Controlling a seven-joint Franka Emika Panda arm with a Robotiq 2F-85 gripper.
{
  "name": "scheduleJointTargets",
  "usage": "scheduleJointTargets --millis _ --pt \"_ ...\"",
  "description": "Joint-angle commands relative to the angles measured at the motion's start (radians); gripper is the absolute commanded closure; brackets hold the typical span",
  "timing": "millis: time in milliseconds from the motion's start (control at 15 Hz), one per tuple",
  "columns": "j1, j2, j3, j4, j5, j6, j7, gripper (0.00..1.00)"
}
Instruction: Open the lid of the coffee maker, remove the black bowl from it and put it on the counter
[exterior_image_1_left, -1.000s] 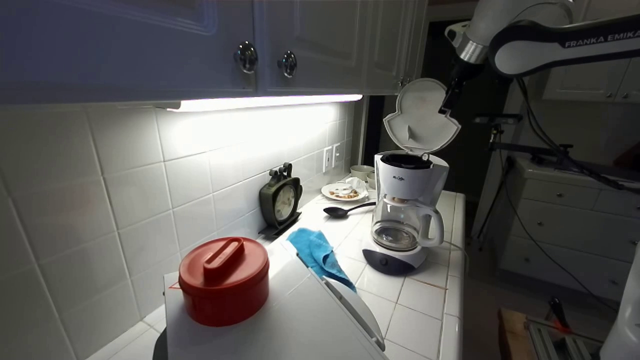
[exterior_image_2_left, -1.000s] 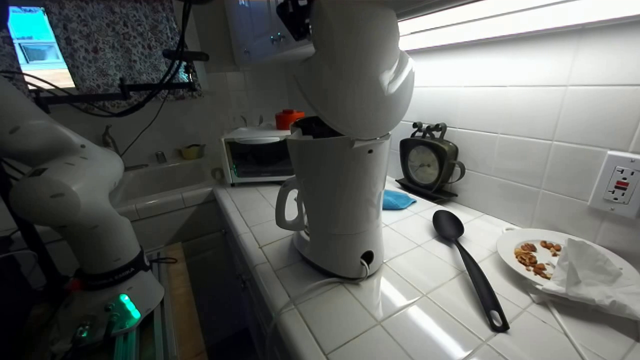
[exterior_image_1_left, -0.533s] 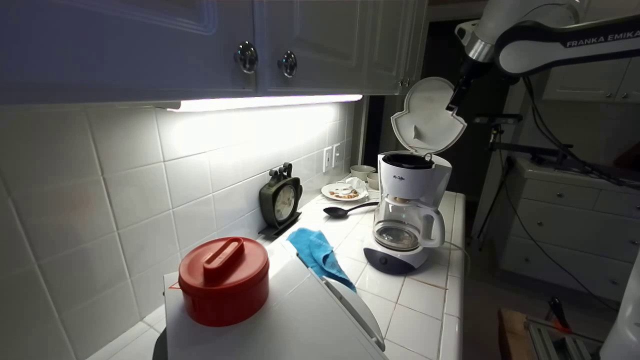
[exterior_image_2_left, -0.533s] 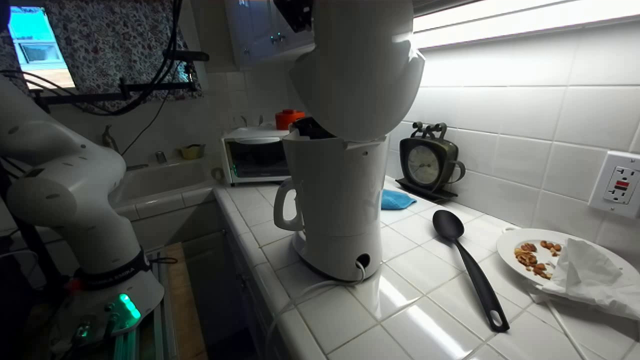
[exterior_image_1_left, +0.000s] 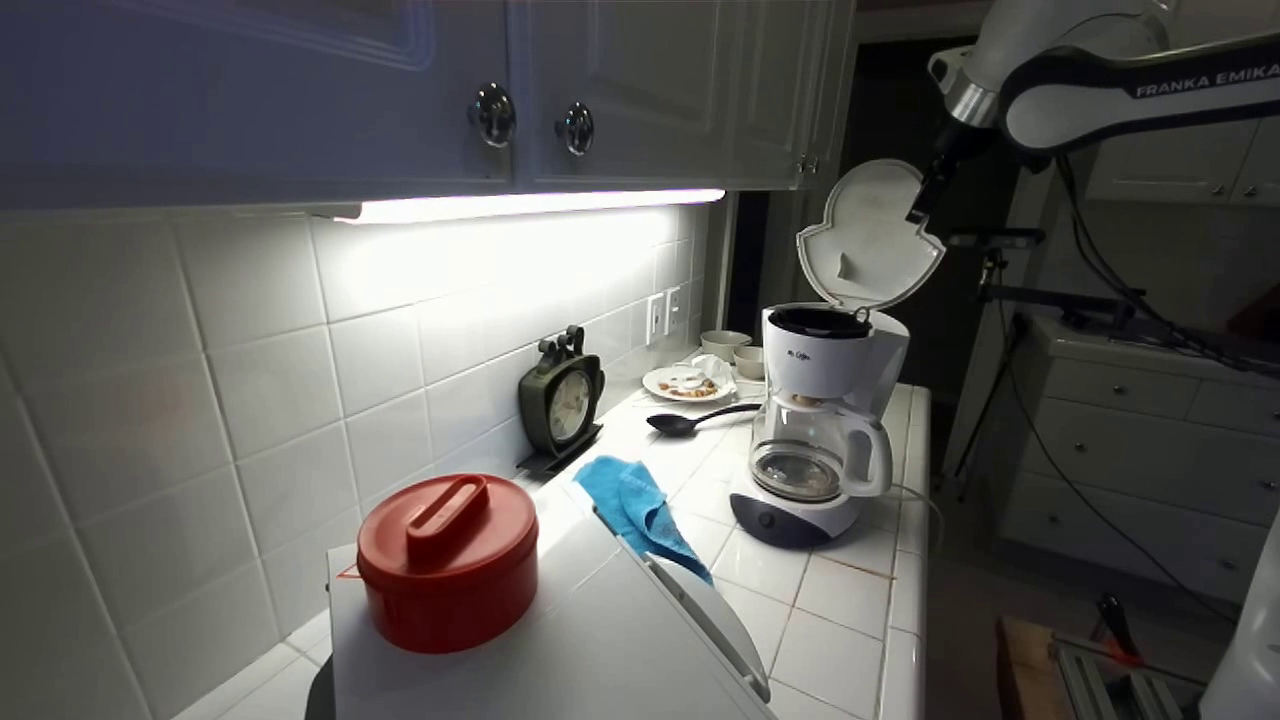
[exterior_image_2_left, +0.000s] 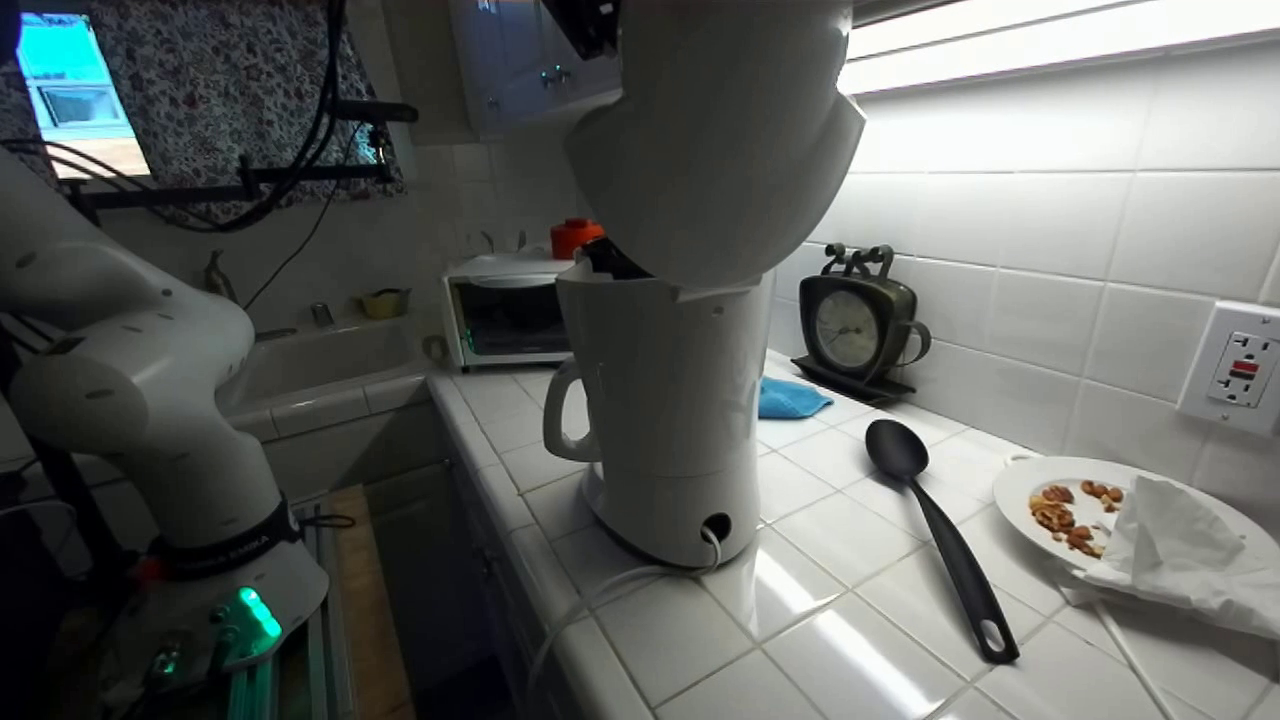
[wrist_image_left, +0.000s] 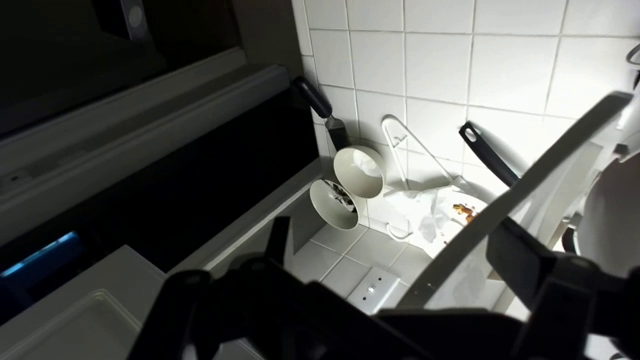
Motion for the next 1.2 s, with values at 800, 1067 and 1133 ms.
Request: scheduleJointTargets --millis 800,1067,1133 --pt "0.008 -0.073 0.017 -0.029 0.125 0.012 0.177 0.00" --pt "0.047 -0.147 0.028 -0.067 0.210 0.028 0.136 0.00" --pt "0.051 -0.163 0.031 -0.075 0.232 0.029 0.135 0.00"
